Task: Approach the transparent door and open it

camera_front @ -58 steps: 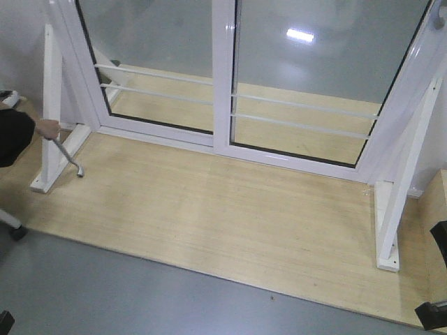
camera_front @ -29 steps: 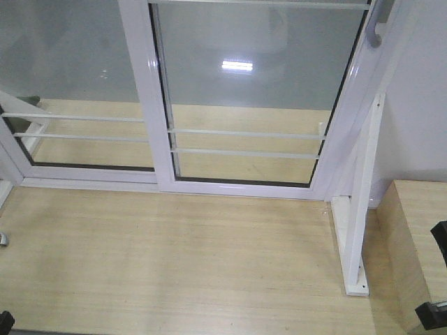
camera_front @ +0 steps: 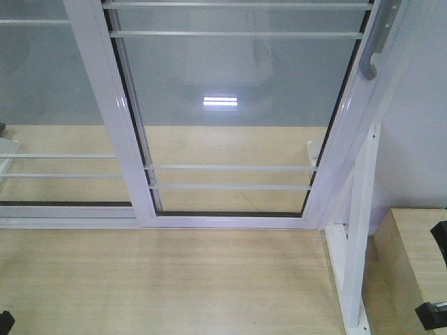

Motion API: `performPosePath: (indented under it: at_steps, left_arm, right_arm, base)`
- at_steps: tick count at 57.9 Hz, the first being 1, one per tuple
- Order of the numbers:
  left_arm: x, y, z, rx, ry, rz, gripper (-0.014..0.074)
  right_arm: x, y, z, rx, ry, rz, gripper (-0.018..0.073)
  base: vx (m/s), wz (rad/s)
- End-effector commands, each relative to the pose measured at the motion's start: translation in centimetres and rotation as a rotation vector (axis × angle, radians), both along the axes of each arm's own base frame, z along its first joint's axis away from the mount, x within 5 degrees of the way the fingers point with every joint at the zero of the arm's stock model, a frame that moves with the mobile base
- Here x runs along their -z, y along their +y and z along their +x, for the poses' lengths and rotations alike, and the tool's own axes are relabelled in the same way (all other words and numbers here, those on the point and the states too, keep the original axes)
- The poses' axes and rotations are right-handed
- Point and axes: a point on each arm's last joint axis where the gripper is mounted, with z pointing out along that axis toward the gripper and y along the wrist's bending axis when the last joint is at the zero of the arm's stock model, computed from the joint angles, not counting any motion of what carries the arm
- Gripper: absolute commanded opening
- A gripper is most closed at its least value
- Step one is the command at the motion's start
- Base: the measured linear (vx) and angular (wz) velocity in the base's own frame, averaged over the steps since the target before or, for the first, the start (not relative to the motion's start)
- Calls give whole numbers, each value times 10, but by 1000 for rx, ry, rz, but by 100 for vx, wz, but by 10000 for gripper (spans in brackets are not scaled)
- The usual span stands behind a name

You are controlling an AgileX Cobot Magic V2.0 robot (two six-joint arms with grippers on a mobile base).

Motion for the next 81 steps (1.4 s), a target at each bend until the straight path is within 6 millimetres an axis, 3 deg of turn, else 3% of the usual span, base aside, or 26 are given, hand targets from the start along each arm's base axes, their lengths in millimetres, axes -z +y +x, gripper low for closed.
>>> performPosePath:
  at_steps: [1,41,81]
  left_arm:
    - [-5,0,1,-4,-83,-22,3]
    - [-5,0,0,-4,-84,-22,3]
    - [-3,0,3,-1,-35,-17,3]
  right_arm:
    - [-7,-1,-1,6,-92,9,-3]
    - [-7,-1,-1,6,-92,9,-3]
    - [-4,0,1,5,-45,0,-3]
  base:
    - [29,-3]
    - [20,-2]
    - [0,0]
